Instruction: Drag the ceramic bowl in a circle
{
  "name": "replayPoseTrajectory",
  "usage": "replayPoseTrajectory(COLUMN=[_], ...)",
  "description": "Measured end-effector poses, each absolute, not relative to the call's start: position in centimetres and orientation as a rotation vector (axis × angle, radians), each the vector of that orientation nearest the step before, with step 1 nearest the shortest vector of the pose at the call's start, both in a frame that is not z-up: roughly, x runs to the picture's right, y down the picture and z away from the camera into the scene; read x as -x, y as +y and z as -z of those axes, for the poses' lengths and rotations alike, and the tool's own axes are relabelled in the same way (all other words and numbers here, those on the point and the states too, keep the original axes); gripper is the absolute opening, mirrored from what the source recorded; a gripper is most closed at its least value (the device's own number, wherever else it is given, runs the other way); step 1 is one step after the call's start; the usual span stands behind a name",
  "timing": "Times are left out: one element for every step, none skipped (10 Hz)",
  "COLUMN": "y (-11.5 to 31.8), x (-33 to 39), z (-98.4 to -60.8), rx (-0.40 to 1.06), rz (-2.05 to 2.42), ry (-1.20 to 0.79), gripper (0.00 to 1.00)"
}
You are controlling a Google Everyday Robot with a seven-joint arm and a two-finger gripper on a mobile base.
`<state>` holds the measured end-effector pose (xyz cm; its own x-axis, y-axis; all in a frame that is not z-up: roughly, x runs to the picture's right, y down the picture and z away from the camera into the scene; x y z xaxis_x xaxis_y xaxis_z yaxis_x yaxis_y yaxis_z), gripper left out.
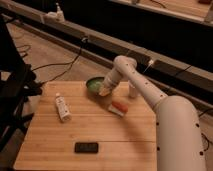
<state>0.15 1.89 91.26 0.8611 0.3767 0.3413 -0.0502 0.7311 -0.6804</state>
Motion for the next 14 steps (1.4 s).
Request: replayPoseTrajectory(y=[1.0,0.4,-0.1,-0.1,0.3,1.1,1.8,2.6,3.6,4.1,4.8,5.7,6.6,6.9], x=[0.1,1.0,2.6,4.7,6.9,9.3,10.5,11.5,11.7,11.0,9.4,7.2,4.3,2.4], z=[-91.5,-91.8,-92.0,-92.2,-92.2,-92.0,-91.6,-91.0,-90.3,-89.9,-89.5,-88.9,-88.5,-88.3], rx=[0.712,0.71,0.709,0.717,0.734,0.76,0.781,0.804,0.824,0.832,0.841,0.856,0.869,0.868], rz=[-0.244,-0.232,-0.209,-0.178,-0.143,-0.104,-0.081,-0.058,-0.04,-0.038,-0.04,-0.048,-0.062,-0.078], ry=[-0.483,-0.488,-0.501,-0.524,-0.55,-0.584,-0.608,-0.639,-0.663,-0.664,-0.656,-0.633,-0.589,-0.557], gripper=[0.0,0.0,0.0,0.0,0.0,0.0,0.0,0.0,0.0,0.0,0.0,0.0,0.0,0.0])
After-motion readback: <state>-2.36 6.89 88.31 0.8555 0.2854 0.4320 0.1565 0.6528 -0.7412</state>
